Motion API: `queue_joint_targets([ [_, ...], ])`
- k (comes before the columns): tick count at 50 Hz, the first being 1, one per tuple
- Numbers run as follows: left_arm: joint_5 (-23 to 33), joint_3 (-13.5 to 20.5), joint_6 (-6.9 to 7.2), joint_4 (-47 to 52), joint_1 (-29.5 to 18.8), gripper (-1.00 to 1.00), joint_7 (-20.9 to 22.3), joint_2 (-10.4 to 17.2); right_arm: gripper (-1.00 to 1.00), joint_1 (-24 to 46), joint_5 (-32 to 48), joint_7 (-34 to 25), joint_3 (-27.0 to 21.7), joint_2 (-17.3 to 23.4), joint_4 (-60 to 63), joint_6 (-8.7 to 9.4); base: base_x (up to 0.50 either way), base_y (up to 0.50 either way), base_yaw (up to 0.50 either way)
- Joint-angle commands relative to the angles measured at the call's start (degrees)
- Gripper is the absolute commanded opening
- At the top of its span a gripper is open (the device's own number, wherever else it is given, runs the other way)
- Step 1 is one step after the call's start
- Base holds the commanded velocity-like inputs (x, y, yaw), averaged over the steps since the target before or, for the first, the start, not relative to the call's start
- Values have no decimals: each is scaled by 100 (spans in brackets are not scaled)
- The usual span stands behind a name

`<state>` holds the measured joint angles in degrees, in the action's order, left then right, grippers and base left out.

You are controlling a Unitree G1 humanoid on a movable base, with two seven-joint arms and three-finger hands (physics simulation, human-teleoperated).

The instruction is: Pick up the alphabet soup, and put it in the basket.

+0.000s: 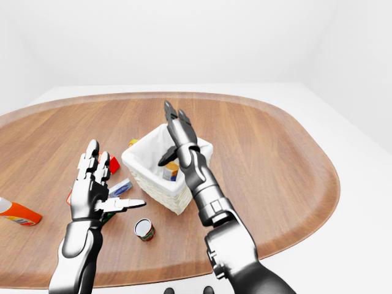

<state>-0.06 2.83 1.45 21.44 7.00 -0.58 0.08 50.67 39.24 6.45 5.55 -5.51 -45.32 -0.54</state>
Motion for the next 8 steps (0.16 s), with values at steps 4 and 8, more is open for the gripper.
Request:
queue_joint_targets([
  [4, 8, -8, 6, 1, 1, 100, -8, -3, 100, 154, -166, 368, -120, 108, 495, -79, 0, 0, 0],
  [8, 9, -9, 8, -5, -6, 100, -11, -2, 100, 221, -288, 466, -185, 161, 922, 26, 0, 0, 0],
])
